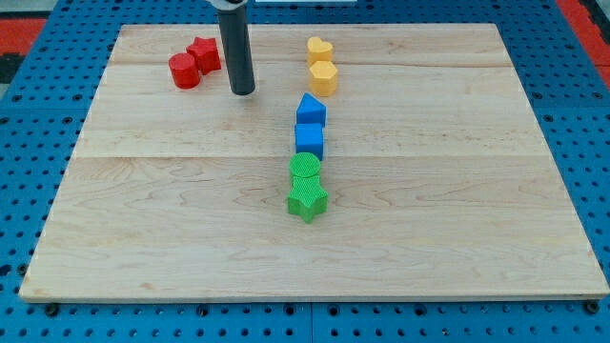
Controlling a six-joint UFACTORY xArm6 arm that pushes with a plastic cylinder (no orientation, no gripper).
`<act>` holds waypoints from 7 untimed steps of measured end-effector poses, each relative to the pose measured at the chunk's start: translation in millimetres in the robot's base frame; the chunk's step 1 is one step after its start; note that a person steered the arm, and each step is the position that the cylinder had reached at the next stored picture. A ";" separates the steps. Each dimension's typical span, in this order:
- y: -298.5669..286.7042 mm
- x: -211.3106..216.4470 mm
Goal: Move the red star above to the yellow heart
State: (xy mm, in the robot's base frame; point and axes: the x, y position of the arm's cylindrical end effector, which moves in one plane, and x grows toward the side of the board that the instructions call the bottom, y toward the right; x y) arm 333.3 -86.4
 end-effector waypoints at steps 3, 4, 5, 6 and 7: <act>-73.9 -128.6; -139.1 -122.2; -129.9 -73.5; -90.4 -53.5; -49.6 -83.7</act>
State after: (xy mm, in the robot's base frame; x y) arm 249.6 -136.0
